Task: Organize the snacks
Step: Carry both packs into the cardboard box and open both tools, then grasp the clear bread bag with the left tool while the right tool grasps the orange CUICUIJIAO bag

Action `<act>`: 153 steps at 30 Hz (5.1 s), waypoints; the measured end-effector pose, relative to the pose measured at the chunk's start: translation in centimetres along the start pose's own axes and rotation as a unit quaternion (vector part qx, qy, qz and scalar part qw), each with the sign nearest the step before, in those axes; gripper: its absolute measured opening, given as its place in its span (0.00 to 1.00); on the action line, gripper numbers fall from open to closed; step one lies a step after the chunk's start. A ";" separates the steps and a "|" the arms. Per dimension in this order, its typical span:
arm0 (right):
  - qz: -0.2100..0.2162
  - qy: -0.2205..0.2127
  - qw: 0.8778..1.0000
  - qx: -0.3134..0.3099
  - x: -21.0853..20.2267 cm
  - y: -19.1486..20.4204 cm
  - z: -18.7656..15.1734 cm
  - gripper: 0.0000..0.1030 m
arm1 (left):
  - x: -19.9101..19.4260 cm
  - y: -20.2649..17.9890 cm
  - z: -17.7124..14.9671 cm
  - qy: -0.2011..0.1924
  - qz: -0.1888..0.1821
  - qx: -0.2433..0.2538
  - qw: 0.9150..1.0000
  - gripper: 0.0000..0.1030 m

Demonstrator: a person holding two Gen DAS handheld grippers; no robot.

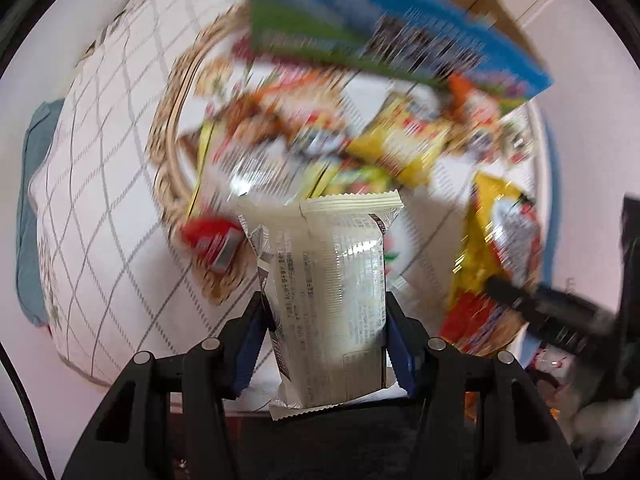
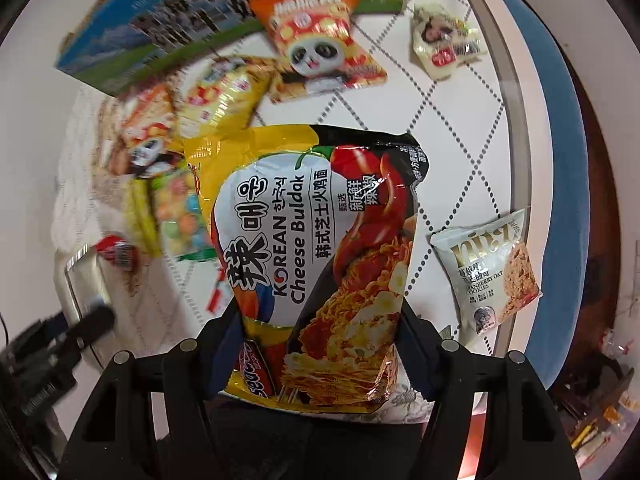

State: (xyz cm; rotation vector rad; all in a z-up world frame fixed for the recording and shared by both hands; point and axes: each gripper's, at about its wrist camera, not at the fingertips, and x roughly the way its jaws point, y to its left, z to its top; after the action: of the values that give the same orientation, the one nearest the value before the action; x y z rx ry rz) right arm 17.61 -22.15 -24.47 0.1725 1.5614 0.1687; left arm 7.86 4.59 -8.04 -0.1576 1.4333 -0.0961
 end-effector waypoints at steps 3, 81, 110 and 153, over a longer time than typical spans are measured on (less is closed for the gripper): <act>0.029 -0.021 0.999 -0.003 -2.9 0.2 0.8 0.69 | 0.4 -2.0 5.5 -0.022 -0.015 0.016 1.000 0.51; -0.016 -0.185 0.979 -0.080 -13.7 5.7 23.3 0.95 | -1.5 -7.8 26.0 -0.161 0.031 0.034 0.986 0.90; -0.019 -0.141 0.990 0.008 -1.4 -1.8 16.2 0.90 | 18.2 9.6 10.3 0.036 -0.104 -0.340 0.934 0.62; -0.018 0.050 0.999 0.007 7.0 -3.1 10.0 0.63 | 22.7 2.6 6.2 0.067 -0.006 -0.075 0.995 0.59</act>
State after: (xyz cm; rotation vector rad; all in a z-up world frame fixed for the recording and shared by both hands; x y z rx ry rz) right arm 27.58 -23.64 -31.97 0.1490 1.6648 0.1389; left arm 16.98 3.79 -29.91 -0.2877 1.5748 -0.0096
